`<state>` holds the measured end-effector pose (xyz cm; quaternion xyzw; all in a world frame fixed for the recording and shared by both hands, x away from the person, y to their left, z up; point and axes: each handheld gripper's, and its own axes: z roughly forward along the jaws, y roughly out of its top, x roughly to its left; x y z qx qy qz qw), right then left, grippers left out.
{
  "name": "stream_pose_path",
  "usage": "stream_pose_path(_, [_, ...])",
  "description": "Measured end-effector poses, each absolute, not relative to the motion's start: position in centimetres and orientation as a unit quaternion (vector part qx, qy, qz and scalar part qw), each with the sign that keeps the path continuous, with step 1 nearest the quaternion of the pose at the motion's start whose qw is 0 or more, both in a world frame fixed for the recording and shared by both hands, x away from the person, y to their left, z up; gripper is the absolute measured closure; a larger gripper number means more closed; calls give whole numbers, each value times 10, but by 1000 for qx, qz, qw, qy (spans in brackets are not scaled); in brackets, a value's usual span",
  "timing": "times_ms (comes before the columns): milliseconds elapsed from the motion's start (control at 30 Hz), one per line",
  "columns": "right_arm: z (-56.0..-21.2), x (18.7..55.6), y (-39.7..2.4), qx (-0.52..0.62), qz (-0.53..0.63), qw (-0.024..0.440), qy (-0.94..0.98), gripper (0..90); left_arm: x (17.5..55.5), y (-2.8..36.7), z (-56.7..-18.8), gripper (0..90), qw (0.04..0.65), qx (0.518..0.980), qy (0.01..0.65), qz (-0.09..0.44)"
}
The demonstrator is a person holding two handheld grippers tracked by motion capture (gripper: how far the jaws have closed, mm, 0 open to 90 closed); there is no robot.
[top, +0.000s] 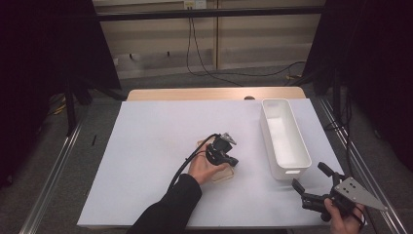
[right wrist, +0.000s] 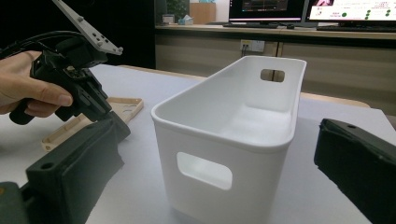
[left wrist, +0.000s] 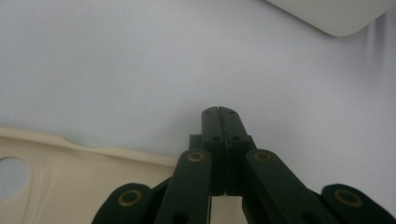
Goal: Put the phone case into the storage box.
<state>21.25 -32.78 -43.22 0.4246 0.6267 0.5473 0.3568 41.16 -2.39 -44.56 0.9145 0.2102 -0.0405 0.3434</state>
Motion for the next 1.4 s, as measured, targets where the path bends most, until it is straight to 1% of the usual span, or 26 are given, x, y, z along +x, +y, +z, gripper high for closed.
stream_pose_path(1400, [-432,212,-328,425,547,357,626,0,408,-5,-443,900,326,922,202,-51])
